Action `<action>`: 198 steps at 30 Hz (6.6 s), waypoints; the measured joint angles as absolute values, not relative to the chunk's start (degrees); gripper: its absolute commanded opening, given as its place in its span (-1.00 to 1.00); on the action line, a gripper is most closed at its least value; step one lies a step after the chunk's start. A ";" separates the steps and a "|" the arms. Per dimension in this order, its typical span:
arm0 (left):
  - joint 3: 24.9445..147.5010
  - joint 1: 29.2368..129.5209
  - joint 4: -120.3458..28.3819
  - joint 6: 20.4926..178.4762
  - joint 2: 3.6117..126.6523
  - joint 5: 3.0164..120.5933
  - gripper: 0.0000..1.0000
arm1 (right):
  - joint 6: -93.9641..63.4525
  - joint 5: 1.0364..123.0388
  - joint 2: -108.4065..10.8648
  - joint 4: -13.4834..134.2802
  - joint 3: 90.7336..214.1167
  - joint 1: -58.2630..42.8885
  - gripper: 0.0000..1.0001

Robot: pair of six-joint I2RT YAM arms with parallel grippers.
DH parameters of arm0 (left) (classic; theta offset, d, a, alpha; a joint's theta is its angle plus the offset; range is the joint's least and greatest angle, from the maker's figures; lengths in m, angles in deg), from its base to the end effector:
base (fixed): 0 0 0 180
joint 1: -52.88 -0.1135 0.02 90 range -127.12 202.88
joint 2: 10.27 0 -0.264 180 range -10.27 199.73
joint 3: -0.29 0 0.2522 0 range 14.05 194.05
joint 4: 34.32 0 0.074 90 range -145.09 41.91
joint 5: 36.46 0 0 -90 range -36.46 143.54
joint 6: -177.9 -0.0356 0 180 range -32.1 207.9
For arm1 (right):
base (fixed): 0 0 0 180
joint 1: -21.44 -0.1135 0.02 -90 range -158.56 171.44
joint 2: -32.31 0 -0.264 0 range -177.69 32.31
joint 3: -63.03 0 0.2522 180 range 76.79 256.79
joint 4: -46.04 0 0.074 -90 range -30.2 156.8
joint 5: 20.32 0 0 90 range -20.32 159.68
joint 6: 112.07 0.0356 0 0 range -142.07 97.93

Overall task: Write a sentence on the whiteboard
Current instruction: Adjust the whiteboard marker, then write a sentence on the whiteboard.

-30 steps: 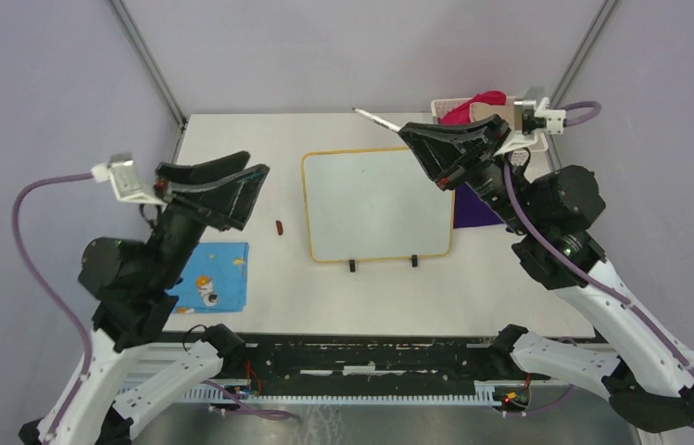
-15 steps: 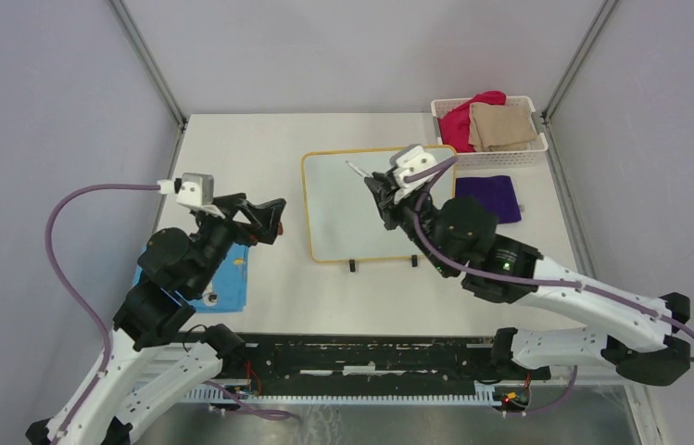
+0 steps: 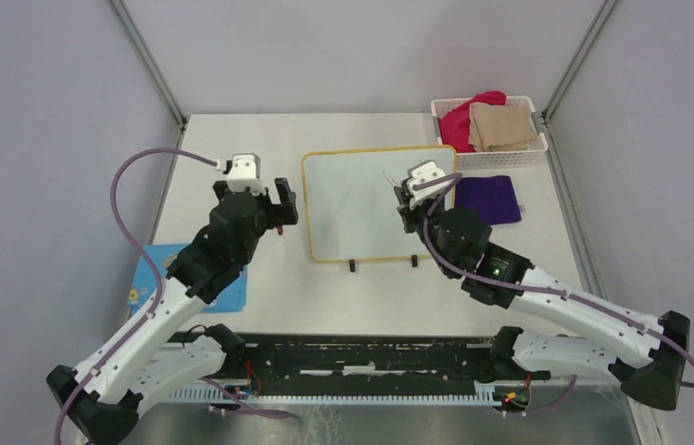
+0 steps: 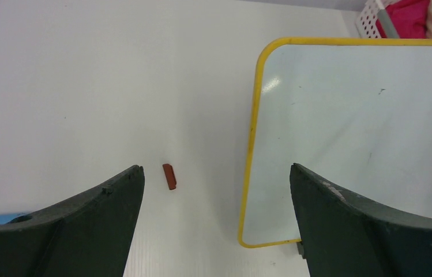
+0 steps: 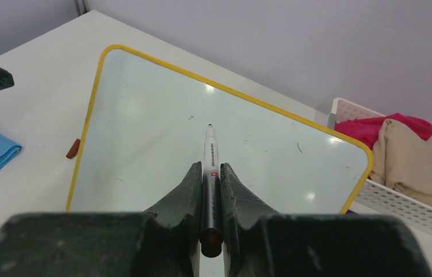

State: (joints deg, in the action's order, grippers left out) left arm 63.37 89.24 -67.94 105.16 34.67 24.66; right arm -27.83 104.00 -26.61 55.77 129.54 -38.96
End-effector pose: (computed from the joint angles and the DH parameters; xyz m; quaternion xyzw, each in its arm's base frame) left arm 0.1504 -0.0894 0.3504 -0.0210 0.7851 -0.0873 0.6128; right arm 0.1345 0.1962 0.3691 -0.2041 0.6883 0.1155 0.6865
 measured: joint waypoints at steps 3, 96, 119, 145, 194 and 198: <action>65.14 87.58 -67.86 105.18 39.37 24.59 0.99 | -26.17 101.99 -23.68 54.77 127.14 -35.92 -1.00; 44.53 59.12 -12.60 120.22 64.18 93.88 0.90 | -29.86 102.21 -16.27 45.76 116.58 -44.73 -1.00; 40.77 61.98 5.54 120.66 84.22 107.96 0.48 | -29.23 101.32 -16.44 45.76 116.58 -44.73 -1.00; 39.55 63.03 12.12 120.66 89.01 109.62 -0.04 | -27.48 99.24 -20.03 45.72 116.60 -44.73 -1.00; 39.22 63.58 16.36 121.03 91.26 112.66 -0.75 | -25.84 104.66 -38.89 40.36 126.83 -43.99 -1.00; 39.33 63.62 15.90 120.99 91.24 112.68 -0.79 | -25.32 104.40 -41.29 39.40 128.52 -43.09 -1.00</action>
State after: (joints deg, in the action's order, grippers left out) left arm 39.33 63.62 15.90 120.99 91.24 112.68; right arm -25.32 104.40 -41.29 39.40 128.52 -43.09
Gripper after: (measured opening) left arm 0.291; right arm 0.181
